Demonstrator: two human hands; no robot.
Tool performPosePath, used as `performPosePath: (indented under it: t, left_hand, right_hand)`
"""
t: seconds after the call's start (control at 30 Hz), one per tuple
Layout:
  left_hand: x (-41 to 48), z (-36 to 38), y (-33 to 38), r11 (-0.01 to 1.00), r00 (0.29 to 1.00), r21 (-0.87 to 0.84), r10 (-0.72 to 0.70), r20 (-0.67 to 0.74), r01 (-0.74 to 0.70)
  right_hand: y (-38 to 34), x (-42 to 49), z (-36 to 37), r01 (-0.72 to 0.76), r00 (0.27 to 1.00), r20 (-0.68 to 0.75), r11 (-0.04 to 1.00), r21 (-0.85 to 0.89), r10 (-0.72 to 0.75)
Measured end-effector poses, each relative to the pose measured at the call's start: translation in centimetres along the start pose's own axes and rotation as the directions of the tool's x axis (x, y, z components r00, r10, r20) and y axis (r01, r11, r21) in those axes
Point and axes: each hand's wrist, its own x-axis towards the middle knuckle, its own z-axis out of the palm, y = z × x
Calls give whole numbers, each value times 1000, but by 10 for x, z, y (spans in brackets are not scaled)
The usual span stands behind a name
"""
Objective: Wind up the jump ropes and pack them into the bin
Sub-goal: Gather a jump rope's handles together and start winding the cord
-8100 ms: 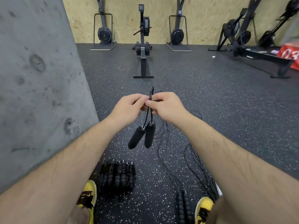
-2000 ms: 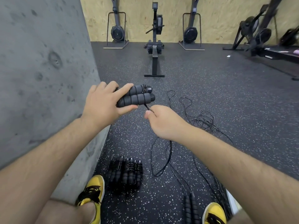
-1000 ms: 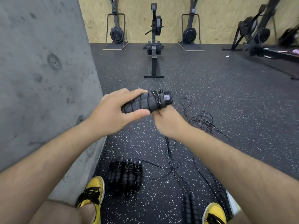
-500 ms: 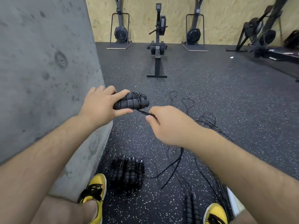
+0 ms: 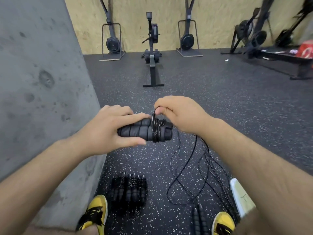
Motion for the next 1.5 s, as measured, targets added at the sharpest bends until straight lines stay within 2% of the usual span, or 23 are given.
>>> performPosePath:
  t: [0.07,0.13,0.17,0.2,0.23,0.3,0.33,0.37,0.4,0.47,0.5,0.53,0.57,0.67,0.73,0.83,0.97,1.07,1.27,1.37,1.5]
  left_hand:
    - [6,-4,8,991,1000,-132,-23,-11,22]
    - [11,-6,18,963,998,-266,-49,-30,40]
    - [14,-5,22,952,997,-302,-62,-37,48]
    - [17,-3,26,946,996,-319,-77,-41,60]
    - [18,1,28,942,994,-325,-98,-44,79]
    - [17,10,31,942,989,-313,-138,-45,118]
    - [16,15,32,948,989,-290,-145,-37,128]
    - [15,19,32,957,990,-260,-142,-27,130]
    - [15,22,30,964,990,-232,-140,-24,131]
    - [16,24,23,969,986,-197,-162,-40,151]
    - [17,24,17,973,984,-170,-168,-52,158]
    - [17,25,11,980,985,-130,-163,-62,154]
    - [18,27,5,985,986,-92,-152,-69,145]
    - [17,32,-10,987,984,-57,-152,-97,147]
    - [17,33,-19,984,975,-35,-178,-132,175]
    - [14,33,-34,970,960,0,-239,-147,241]
    - [8,35,-42,951,951,68,-295,-95,302]
    - [6,37,-44,940,951,142,-307,-47,310]
    - [5,38,-42,948,974,228,-224,-12,221]
    - [4,38,-37,962,991,251,-126,44,111]
    - [1,36,-27,984,995,179,-35,91,18]
  right_hand:
    - [8,-2,2,-36,999,-2,984,177,37]
    - [8,-4,4,-122,991,14,882,455,130]
    - [10,-3,10,-219,973,84,757,616,213]
    - [9,-2,13,-313,949,205,641,701,239]
    - [10,0,22,-343,939,272,526,778,210]
    - [13,7,29,-382,921,328,336,861,209]
    - [4,9,28,-408,910,355,318,856,214]
    - [6,7,33,-477,872,439,176,861,216]
    - [3,7,36,-536,828,471,185,824,303]
    - [-8,-1,31,-630,775,476,443,638,416]
    - [-12,-3,31,-623,779,444,622,473,443]
    - [-15,-3,35,-622,774,419,694,363,474]
    - [-16,-1,41,-637,770,361,662,395,526]
    - [-22,-4,47,-563,826,287,705,431,485]
    - [-32,-6,44,-535,845,306,714,452,439]
    - [-43,-8,39,-471,871,322,820,325,372]
    - [-53,-15,29,-386,880,345,914,123,326]
    - [-61,-22,18,-243,896,376,970,-31,236]
    - [-52,-17,1,-6,976,204,942,-336,80]
    - [-43,-15,-2,80,987,161,930,-360,-23]
    - [-32,-12,0,138,986,134,930,-340,-97]
